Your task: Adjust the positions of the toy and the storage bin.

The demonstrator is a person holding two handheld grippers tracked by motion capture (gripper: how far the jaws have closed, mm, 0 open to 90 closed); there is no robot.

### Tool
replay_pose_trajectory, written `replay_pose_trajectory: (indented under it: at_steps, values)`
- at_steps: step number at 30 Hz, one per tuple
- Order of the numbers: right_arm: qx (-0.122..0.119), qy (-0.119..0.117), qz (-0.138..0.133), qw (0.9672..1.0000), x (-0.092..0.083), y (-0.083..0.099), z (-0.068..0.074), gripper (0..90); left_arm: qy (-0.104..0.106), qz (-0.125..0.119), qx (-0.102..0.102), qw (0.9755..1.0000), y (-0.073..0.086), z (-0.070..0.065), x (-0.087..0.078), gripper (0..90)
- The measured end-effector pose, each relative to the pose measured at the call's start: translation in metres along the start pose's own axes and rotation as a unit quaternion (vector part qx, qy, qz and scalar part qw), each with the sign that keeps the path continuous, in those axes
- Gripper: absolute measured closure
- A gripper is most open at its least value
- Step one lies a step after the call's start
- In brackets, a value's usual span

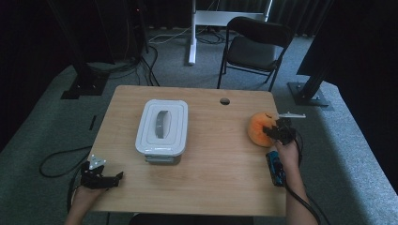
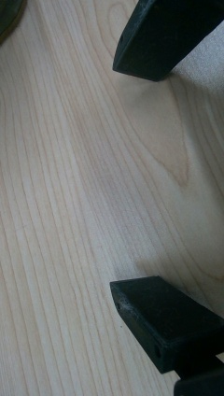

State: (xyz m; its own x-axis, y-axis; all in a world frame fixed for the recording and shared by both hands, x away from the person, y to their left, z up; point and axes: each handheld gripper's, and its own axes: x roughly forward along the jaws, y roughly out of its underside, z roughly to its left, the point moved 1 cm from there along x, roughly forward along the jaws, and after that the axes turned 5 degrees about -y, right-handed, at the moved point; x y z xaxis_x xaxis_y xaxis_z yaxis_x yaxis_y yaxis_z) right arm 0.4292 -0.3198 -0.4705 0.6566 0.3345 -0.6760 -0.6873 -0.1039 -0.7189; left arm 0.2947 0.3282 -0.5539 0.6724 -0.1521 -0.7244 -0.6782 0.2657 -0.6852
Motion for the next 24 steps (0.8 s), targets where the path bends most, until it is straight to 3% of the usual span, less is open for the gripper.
replay_pose_trajectory:
  at_steps: [3, 6, 9, 12, 16, 24]
  values:
    - [-0.001, -0.001, 0.002, 1.0000, -0.003, 0.000, 0.001, 49.8, 0.000, 0.000, 0.000, 1.0000, 0.000, 0.000, 0.000, 0.4]
    - [0.007, -0.002, -0.014, 0.9999, -0.008, -0.001, 0.002, 43.4, 0.000, 0.000, 0.000, 1.0000, 0.000, 0.000, 0.000, 0.4]
    - [0.008, -0.017, -0.030, 0.9994, -0.015, -0.004, 0.004, 31.6, 0.000, 0.000, -0.002, 1.0000, 0.000, 0.000, 0.000, 0.4]
    - [-0.009, -0.036, -0.039, 0.9986, -0.021, -0.009, 0.009, 14.7, 0.003, -0.003, -0.009, 1.0000, 0.000, 0.001, 0.000, 0.3]
    - [-0.023, -0.051, -0.040, 0.9976, -0.023, -0.013, 0.020, 13.1, 0.007, -0.010, -0.034, 0.9993, -0.001, 0.007, -0.001, 0.3]
    - [-0.057, -0.074, -0.073, 0.9929, -0.023, -0.020, 0.045, 12.5, 0.005, -0.024, -0.041, 0.9989, -0.012, 0.010, -0.004, 0.3]
